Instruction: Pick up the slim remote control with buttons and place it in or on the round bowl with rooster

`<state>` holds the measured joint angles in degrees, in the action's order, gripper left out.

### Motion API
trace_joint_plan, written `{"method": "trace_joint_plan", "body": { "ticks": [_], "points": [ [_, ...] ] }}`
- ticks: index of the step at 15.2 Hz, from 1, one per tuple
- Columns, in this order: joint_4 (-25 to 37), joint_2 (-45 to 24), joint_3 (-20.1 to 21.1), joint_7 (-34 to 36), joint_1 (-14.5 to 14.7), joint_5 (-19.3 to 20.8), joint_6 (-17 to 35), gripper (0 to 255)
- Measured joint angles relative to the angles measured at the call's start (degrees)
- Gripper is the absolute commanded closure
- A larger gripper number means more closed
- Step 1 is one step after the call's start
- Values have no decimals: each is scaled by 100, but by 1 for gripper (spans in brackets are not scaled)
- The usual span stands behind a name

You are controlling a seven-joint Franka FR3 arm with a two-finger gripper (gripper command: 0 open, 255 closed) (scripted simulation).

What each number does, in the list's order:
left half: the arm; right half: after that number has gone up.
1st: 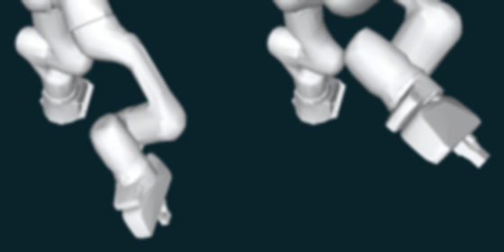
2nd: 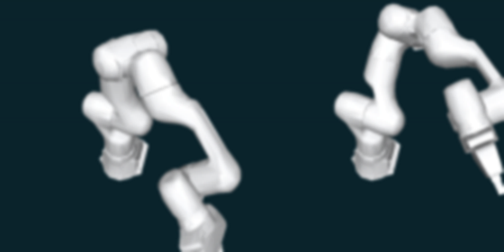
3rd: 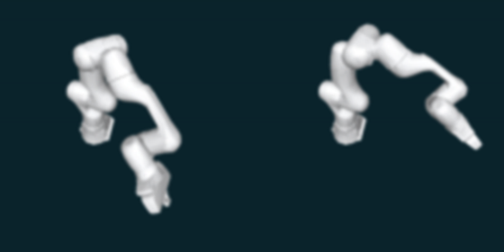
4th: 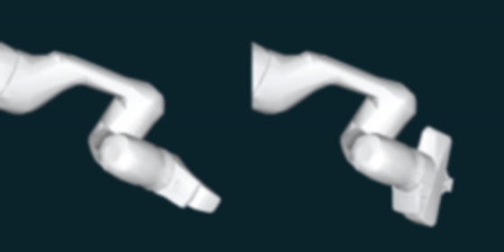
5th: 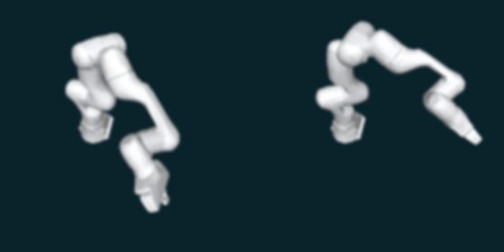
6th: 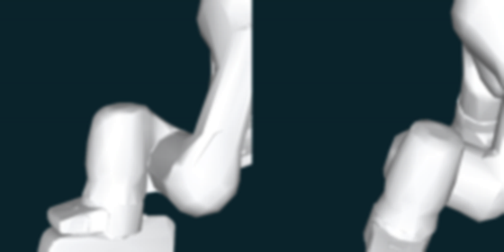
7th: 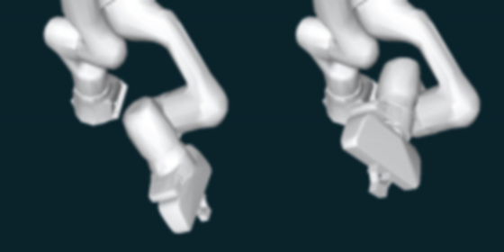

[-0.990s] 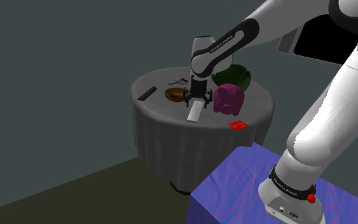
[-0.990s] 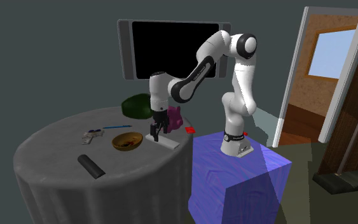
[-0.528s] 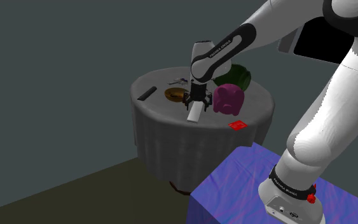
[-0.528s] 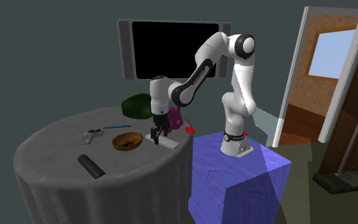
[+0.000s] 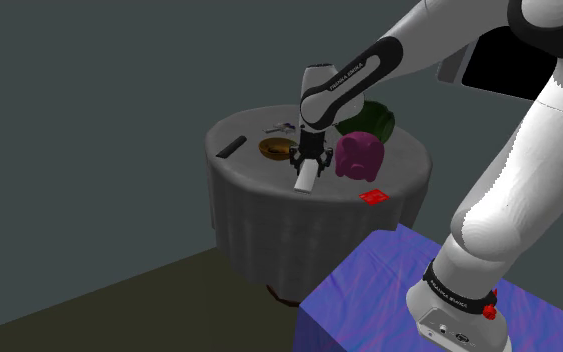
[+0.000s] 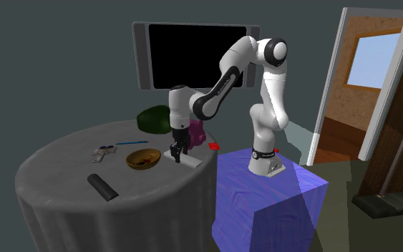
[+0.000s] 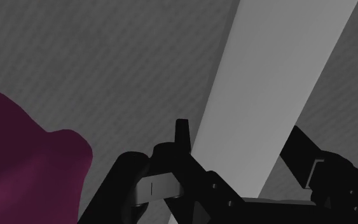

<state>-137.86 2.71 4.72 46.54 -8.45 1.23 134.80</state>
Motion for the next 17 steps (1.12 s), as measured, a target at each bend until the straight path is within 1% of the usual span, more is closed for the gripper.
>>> {"method": "trace_joint_plan", "body": {
  "ticks": [6,17],
  "points": [
    [11,25,2,1,3,-4,-38,255],
    [361,525,-10,-65,6,-66,-886,255]
  ]
}}
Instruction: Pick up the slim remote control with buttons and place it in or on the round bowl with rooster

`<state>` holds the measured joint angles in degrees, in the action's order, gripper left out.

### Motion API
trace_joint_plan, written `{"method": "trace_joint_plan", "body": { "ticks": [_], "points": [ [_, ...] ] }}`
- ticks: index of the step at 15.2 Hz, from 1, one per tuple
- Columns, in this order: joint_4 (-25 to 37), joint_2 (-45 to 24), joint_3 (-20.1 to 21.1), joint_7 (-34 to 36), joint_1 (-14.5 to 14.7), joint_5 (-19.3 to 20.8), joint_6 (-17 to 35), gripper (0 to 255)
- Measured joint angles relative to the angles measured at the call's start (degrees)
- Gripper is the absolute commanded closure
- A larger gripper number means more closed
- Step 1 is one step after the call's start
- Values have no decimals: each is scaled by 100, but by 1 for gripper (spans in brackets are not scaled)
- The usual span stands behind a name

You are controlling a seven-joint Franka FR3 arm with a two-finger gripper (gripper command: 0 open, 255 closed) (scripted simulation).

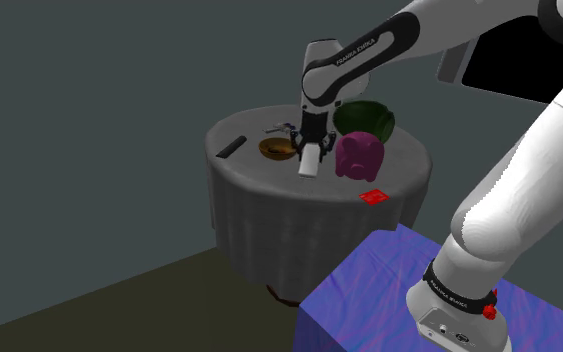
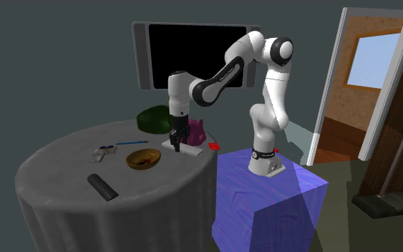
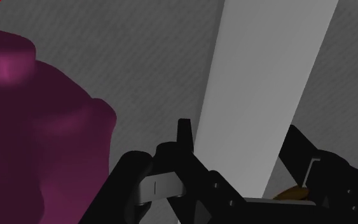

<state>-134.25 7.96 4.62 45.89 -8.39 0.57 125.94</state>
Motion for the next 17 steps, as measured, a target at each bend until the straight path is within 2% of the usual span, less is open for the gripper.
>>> {"method": "trace_joint_plan", "body": {
  "ticks": [12,14,17],
  "points": [
    [566,349,-14,-39,2,-33,-914,255],
    [828,144,-16,-39,-6,-16,-971,255],
    [1563,-485,-17,-28,-23,38,-1082,255]
  ]
}}
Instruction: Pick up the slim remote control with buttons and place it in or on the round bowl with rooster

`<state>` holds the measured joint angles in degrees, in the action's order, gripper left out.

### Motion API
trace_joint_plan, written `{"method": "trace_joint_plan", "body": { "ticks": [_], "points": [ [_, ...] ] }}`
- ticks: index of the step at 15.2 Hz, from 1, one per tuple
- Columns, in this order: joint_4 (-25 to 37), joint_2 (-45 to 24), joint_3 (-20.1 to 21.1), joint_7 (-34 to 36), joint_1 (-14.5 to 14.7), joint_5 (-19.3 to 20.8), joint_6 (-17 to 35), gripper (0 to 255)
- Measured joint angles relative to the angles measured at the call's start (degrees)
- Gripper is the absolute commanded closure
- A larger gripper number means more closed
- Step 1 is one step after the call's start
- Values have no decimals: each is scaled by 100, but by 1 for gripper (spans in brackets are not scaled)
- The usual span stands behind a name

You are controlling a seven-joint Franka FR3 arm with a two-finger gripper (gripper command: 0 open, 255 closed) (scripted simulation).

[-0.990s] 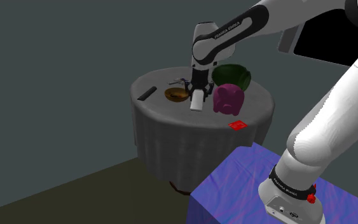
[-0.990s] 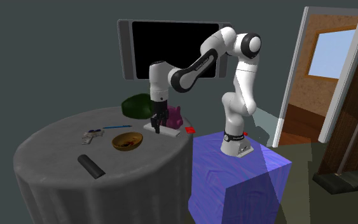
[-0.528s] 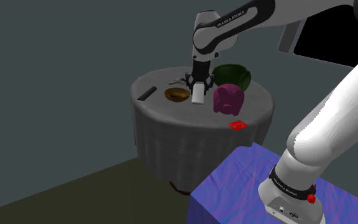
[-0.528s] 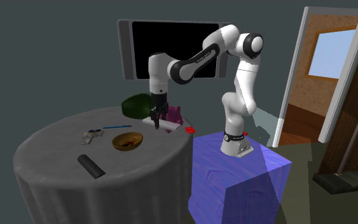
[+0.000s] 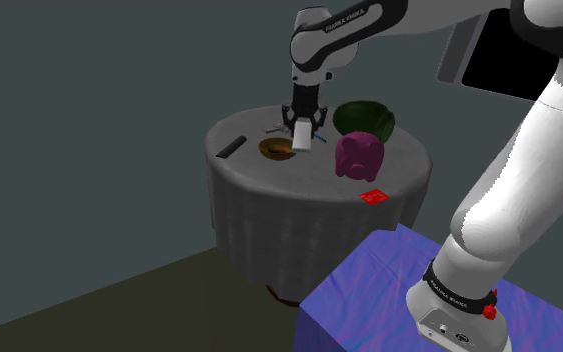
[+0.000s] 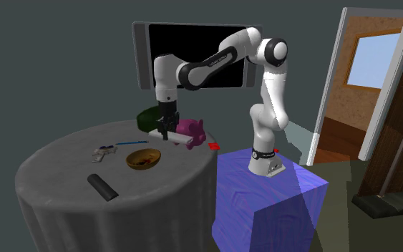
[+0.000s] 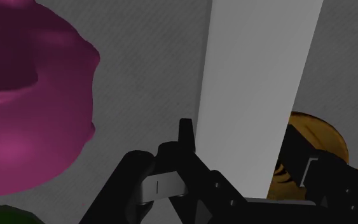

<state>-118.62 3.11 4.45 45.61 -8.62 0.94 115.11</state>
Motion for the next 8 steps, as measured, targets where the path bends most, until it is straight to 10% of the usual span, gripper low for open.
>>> {"method": "trace_joint_plan", "body": {
  "ticks": [8],
  "points": [
    [2569,-1937,-24,1,6,146,-640,255]
  ]
}}
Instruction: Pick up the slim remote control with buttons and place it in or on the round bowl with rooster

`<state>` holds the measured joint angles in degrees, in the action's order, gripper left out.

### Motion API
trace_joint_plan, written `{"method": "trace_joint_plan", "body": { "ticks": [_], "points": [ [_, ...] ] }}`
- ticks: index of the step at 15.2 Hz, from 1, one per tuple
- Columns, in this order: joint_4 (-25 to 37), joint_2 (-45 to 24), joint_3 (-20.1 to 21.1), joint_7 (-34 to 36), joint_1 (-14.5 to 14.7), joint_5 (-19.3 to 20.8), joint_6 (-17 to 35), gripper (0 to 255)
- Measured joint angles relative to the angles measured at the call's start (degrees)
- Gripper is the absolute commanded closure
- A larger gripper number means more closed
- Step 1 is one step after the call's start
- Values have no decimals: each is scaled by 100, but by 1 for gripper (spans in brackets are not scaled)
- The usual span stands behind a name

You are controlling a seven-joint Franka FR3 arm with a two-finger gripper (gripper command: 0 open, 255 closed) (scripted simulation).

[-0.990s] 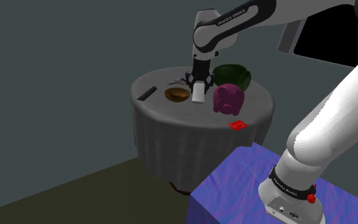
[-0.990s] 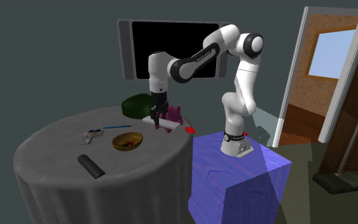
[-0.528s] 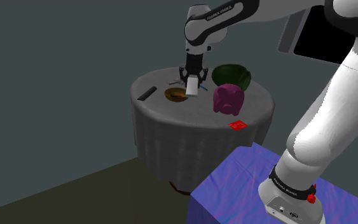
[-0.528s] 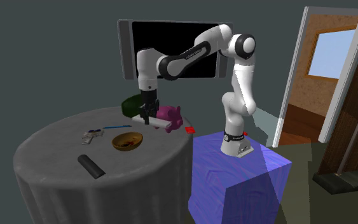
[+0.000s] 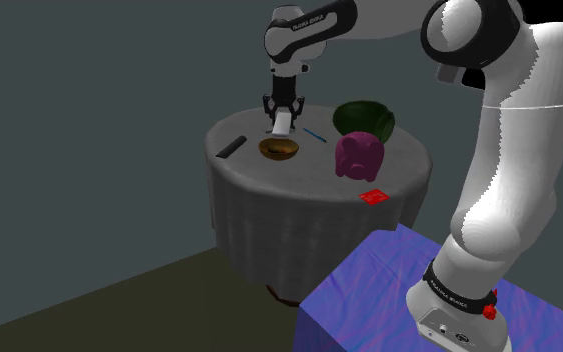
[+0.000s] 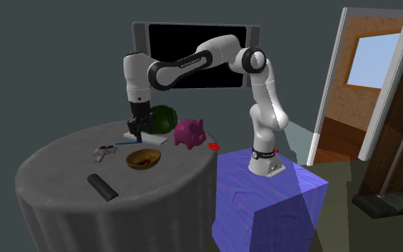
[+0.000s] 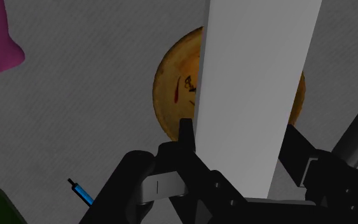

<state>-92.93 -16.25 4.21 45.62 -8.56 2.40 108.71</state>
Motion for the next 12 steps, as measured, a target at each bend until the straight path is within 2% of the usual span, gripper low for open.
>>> {"method": "trace_joint_plan", "body": {
  "ticks": [2,12],
  "points": [
    [280,-270,-4,10,11,19,-12,255],
    [-108,-517,-16,26,8,45,621,255]
  ]
}}
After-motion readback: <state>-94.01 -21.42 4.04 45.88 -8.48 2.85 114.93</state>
